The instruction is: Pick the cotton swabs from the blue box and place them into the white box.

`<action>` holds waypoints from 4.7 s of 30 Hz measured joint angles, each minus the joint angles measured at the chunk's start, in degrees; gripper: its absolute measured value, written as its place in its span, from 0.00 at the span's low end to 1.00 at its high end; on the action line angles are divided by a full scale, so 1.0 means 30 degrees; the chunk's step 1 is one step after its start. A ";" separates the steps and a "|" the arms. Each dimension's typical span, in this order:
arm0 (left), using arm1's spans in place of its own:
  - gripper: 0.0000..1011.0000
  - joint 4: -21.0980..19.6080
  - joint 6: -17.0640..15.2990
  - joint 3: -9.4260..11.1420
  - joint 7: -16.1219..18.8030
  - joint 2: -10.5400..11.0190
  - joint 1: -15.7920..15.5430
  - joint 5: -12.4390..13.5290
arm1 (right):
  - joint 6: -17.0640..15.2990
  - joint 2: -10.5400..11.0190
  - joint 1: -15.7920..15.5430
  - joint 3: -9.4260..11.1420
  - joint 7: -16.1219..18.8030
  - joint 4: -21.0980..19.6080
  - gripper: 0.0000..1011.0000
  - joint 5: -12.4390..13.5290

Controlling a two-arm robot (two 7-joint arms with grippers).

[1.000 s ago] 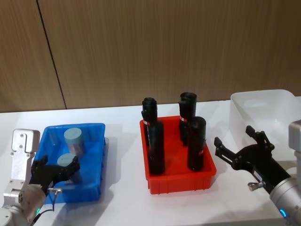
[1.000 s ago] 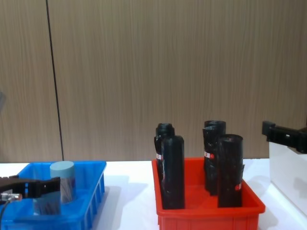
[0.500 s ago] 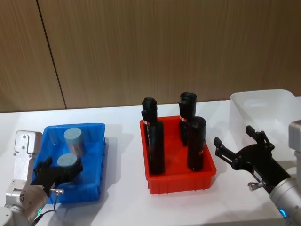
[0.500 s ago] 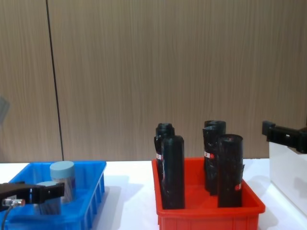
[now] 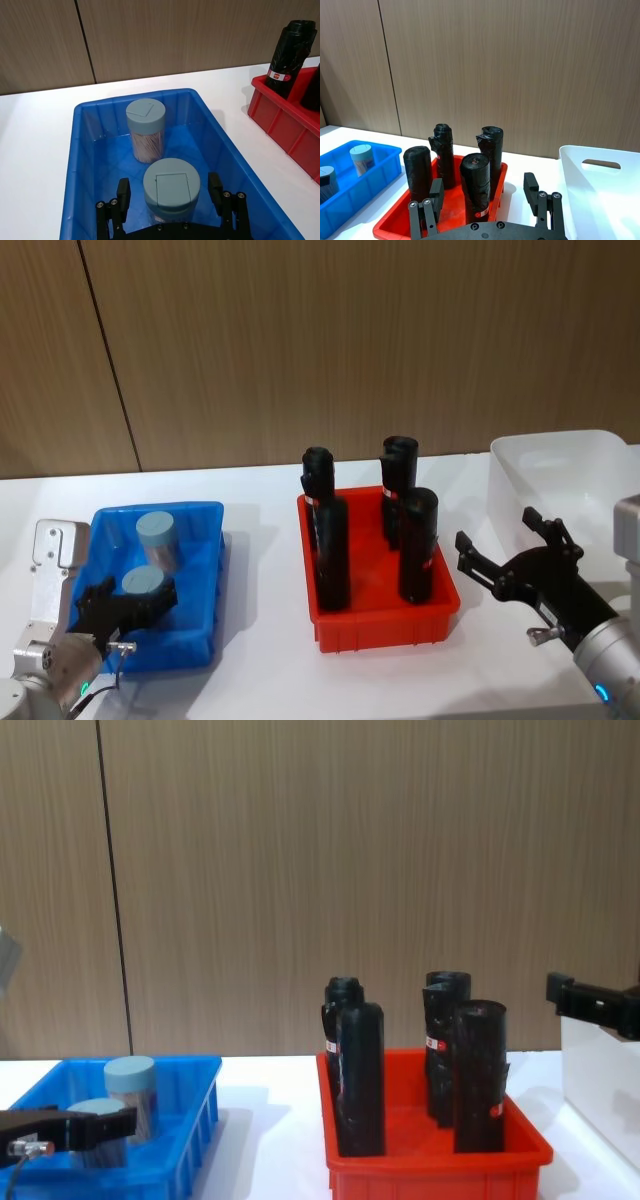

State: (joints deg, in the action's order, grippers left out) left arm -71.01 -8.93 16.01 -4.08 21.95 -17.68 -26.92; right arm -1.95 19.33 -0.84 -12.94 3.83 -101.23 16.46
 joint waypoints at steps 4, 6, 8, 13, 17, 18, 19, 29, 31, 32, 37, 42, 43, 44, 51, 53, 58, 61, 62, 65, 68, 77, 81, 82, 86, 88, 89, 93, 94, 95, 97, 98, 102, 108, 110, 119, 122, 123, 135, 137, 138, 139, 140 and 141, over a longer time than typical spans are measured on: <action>0.93 0.0277 0.0107 -0.0021 -0.0207 -0.0053 -0.0112 0.0000 | 0.0000 0.0000 0.0001 0.0001 0.0000 0.0000 0.99 0.0000; 0.87 0.0451 0.0189 -0.0035 -0.0327 -0.0085 -0.0176 0.0002 | -0.0001 0.0001 0.0000 0.0000 0.0000 0.0000 0.99 0.0000; 0.83 0.0557 0.0257 -0.0041 -0.0417 -0.0103 -0.0215 0.0003 | 0.0000 0.0000 0.0000 0.0001 0.0000 0.0001 0.99 0.0000; 0.67 0.0873 0.0512 -0.0068 -0.0678 -0.0162 -0.0320 0.0006 | 0.0000 0.0001 0.0001 0.0001 0.0000 -0.0001 0.99 0.0000; 0.66 0.1052 0.0705 -0.0088 -0.0849 -0.0202 -0.0371 -0.0005 | 0.0000 0.0000 0.0000 0.0001 0.0000 0.0000 0.99 0.0000; 0.66 0.1109 0.0780 -0.0094 -0.0911 -0.0215 -0.0390 -0.0013 | 0.0000 0.0000 0.0000 0.0000 0.0000 0.0000 0.99 0.0000; 0.66 0.1143 0.0817 -0.0097 -0.0941 -0.0223 -0.0397 -0.0019 | 0.0000 0.0000 0.0000 0.0000 0.0000 0.0000 0.99 0.0000; 0.66 0.0886 0.1313 -0.0140 -0.1188 -0.0220 -0.0327 0.0072 | 0.0000 0.0001 0.0000 0.0000 0.0000 -0.0001 0.99 0.0000; 0.66 0.0631 0.1328 -0.0157 -0.1189 -0.0180 -0.0270 0.0138 | 0.0001 0.0000 0.0000 0.0001 0.0000 -0.0001 0.99 0.0000; 0.66 0.0342 0.1330 -0.0179 -0.1189 -0.0129 -0.0211 0.0214 | 0.0000 0.0001 0.0000 0.0000 0.0000 0.0000 0.99 0.0000; 0.66 -0.0822 0.1192 -0.0254 -0.1178 0.0066 0.0016 0.0522 | 0.0000 0.0001 0.0001 0.0000 0.0000 0.0000 0.99 0.0000; 0.66 -0.2407 0.0722 -0.0338 -0.1316 0.0330 0.0216 0.0888 | 0.0000 0.0001 0.0001 0.0001 0.0000 0.0000 0.99 0.0000; 0.66 -0.2635 0.0614 -0.0348 -0.1385 0.0364 0.0232 0.0964 | 0.0000 0.0000 0.0000 0.0001 0.0000 0.0000 0.99 0.0000; 0.66 -0.2916 0.0518 -0.0358 -0.1450 0.0407 0.0249 0.1025 | 0.0000 0.0000 0.0000 0.0000 0.0000 0.0000 0.99 0.0000; 0.66 -0.4922 -0.0536 -0.0393 -0.2473 0.0662 0.0211 0.1584 | 0.0000 0.0000 0.0000 0.0001 0.0000 -0.0001 0.99 0.0000; 0.66 -0.5255 -0.0725 -0.0393 -0.2736 0.0685 0.0155 0.1654 | 0.0000 0.0000 0.0001 0.0000 0.0000 0.0000 0.99 0.0000; 0.66 -0.6221 -0.1424 -0.0337 -0.3773 0.0673 -0.0165 0.1793 | -0.0001 0.0000 0.0000 0.0001 0.0000 0.0000 0.99 0.0000; 0.66 -0.6548 -0.1759 -0.0270 -0.4377 0.0569 -0.0390 0.1797 | 0.0000 0.0000 0.0001 0.0000 0.0000 0.0000 0.99 0.0000; 0.66 -0.6673 -0.1927 -0.0220 -0.4684 0.0483 -0.0553 0.1795 | 0.0000 0.0001 0.0000 0.0001 0.0000 -0.0001 0.99 0.0000; 0.66 -0.6767 -0.2185 -0.0139 -0.5193 0.0333 -0.0802 0.1761 | 0.0000 0.0001 0.0000 0.0001 0.0000 0.0000 0.99 0.0000; 0.66 -0.6787 -0.2463 -0.0005 -0.5870 0.0054 -0.1210 0.1673 | 0.0000 0.0000 0.0000 0.0000 0.0000 0.0000 0.99 -0.0001; 0.66 -0.6136 -0.3050 0.0398 -0.7463 -0.0878 -0.2521 0.1459 | 0.0000 0.0001 0.0000 0.0001 0.0000 0.0000 0.99 0.0000; 0.66 -0.5479 -0.3376 0.0639 -0.8275 -0.1414 -0.3281 0.1437 | 0.0000 0.0000 0.0001 0.0001 0.0000 0.0000 0.99 0.0000; 0.66 -0.5245 -0.3475 0.0718 -0.8497 -0.1587 -0.3533 0.1437 | 0.0000 0.0001 0.0001 0.0001 0.0000 0.0000 0.99 0.0000; 0.66 -0.4818 -0.3656 0.0856 -0.8928 -0.1907 -0.3996 0.1459 | 0.0000 0.0000 0.0000 0.0001 0.0000 -0.0001 0.99 -0.0001; 0.66 -0.4625 -0.3735 0.0915 -0.9124 -0.2049 -0.4206 0.1475 | 0.0000 0.0000 0.0000 0.0001 -0.0001 0.0000 0.99 0.0000; 0.66 -0.4561 -0.3760 0.0936 -0.9190 -0.2096 -0.4275 0.1479 | 0.0000 0.0000 0.0000 0.0000 0.0000 0.0000 0.99 0.0000; 0.66 -0.4313 -0.3861 0.1019 -0.9454 -0.2284 -0.4544 0.1497 | 0.0000 0.0000 0.0000 0.0001 0.0000 -0.0001 0.99 0.0000; 0.66 -0.4269 -0.3877 0.1029 -0.9497 -0.2313 -0.4591 0.1502 | 0.0000 0.0000 0.0000 0.0000 0.0000 0.0000 0.99 0.0000; 0.66 -0.4189 -0.3914 0.1055 -0.9575 -0.2371 -0.4671 0.1510 | -0.0001 0.0001 0.0001 0.0001 0.0000 0.0000 0.99 0.0000; 0.66 -0.4120 -0.3943 0.1075 -0.9641 -0.2424 -0.4749 0.1516 | 0.0001 0.0000 0.0000 0.0001 0.0000 0.0001 0.99 0.0000; 0.66 -0.4058 -0.3965 0.1091 -0.9698 -0.2470 -0.4817 0.1522 | 0.0000 0.0000 0.0001 0.0001 0.0000 0.0000 0.99 0.0000; 0.66 -0.3941 -0.4015 0.1134 -0.9815 -0.2553 -0.4948 0.1531 | 0.0000 0.0000 0.0000 0.0001 0.0000 0.0000 0.99 0.0000; 0.66 -0.3812 -0.4074 0.1175 -0.9955 -0.2653 -0.5088 0.1543 | -0.0027 0.0000 0.0012 0.0004 0.0070 0.0000 0.99 -0.0001; 0.66 -0.3781 -0.4088 0.1186 -0.9989 -0.2679 -0.5121 0.1546 | -0.0099 0.0016 0.0047 0.0025 0.0211 0.0008 0.99 -0.0001; 0.66 -0.3700 -0.4118 0.1210 -1.0084 -0.2742 -0.5210 0.1555 | -0.0794 0.0144 0.0478 0.0137 0.1499 0.0216 0.99 0.0262; 0.66 -0.3677 -0.4125 0.1217 -1.0101 -0.2757 -0.5232 0.1555 | -0.1141 0.0164 0.0719 0.0172 0.2082 0.0354 0.99 0.0357; 0.66 -0.3673 -0.4128 0.1218 -1.0104 -0.2759 -0.5238 0.1555 | -0.1233 0.0164 0.0808 0.0183 0.2217 0.0405 0.99 0.0393; 0.66 -0.3638 -0.4150 0.1236 -1.0140 -0.2783 -0.5277 0.1555 | -0.2636 0.0017 0.2175 0.0242 0.4193 0.0973 0.99 0.0597; 0.66 -0.3632 -0.4150 0.1236 -1.0147 -0.2786 -0.5281 0.1554 | -0.2760 -0.0023 0.2337 0.0239 0.4357 0.1028 0.99 0.0598; 0.66 -0.3631 -0.4150 0.1235 -1.0149 -0.2788 -0.5282 0.1555 | -0.2904 -0.0064 0.2495 0.0226 0.4572 0.1077 0.99 0.0598; 0.66 -0.3629 -0.4150 0.1236 -1.0151 -0.2789 -0.5283 0.1554 | -0.2959 -0.0097 0.2599 0.0211 0.4648 0.1100 0.99 0.0598; 0.66 -0.3626 -0.4150 0.1237 -1.0153 -0.2792 -0.5286 0.1553 | -0.3078 -0.0153 0.2760 0.0190 0.4829 0.1154 0.99 0.0596; 0.66 -0.3625 -0.4151 0.1236 -1.0157 -0.2794 -0.5288 0.1554 | -0.3078 -0.0153 0.2760 0.0190 0.4829 0.1154 0.99 0.0596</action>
State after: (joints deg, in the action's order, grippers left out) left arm -81.89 -21.39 19.71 -34.55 13.57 -33.54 -22.26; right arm -11.18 18.87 7.44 -12.37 18.31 -97.77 18.25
